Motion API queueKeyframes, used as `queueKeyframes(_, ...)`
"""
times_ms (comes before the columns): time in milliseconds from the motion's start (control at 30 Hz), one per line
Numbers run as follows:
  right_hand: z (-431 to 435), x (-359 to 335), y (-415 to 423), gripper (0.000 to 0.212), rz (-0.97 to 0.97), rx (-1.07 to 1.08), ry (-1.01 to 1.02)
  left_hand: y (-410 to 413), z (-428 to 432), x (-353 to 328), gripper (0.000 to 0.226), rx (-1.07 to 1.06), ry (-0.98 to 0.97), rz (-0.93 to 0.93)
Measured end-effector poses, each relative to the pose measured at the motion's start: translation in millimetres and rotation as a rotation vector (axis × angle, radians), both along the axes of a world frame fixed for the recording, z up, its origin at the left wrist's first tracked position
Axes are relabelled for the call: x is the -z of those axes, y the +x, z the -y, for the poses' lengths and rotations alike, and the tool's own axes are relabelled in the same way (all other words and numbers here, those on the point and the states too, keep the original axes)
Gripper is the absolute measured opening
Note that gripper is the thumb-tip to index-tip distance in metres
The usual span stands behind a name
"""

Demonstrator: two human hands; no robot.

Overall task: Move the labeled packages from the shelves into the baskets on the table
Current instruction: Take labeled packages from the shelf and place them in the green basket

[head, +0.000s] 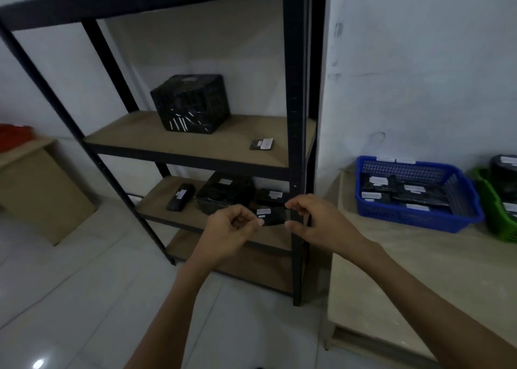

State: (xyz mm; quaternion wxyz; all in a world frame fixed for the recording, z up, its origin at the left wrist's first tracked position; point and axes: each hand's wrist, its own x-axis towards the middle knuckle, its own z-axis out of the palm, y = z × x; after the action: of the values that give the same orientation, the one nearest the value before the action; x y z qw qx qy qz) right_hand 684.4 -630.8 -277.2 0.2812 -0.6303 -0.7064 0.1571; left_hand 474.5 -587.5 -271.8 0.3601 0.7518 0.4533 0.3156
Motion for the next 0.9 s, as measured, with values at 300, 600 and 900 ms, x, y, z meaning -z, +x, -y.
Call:
queueKeyframes(300, -129, 17, -31, 0.039, 0.119, 0.090, 0.039, 9, -174, 13, 0.010, 0.113, 0.010, -0.001)
queueKeyframes(600, -205, 41, -45, 0.049, 0.248, 0.263, 0.059, 56, -295, 18, 0.014, 0.194, 0.050, -0.041)
queueKeyframes(900, -244, 54, -45, 0.092, 0.445, 0.391, -0.127, 87, -359, 43, 0.039, 0.342, 0.333, -0.520)
